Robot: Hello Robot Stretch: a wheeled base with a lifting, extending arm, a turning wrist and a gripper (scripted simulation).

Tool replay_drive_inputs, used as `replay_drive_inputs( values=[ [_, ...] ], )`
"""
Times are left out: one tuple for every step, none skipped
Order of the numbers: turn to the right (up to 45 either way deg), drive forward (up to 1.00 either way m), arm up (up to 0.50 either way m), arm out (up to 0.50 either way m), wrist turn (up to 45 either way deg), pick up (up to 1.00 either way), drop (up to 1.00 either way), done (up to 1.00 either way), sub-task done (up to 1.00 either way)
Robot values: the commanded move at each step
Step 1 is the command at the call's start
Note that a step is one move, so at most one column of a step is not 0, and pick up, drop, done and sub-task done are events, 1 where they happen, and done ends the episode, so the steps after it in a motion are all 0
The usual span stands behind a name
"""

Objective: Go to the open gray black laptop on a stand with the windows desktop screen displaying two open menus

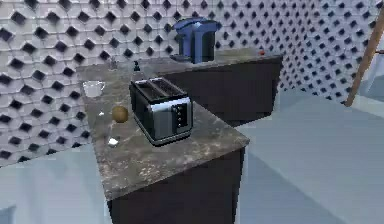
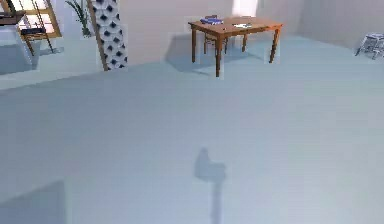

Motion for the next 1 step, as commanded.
replay_drive_inputs(
  values=[
    [45.0,0.0,0.0,0.0,0.0,0.0,0.0,0.0,0.0]
  ],
)
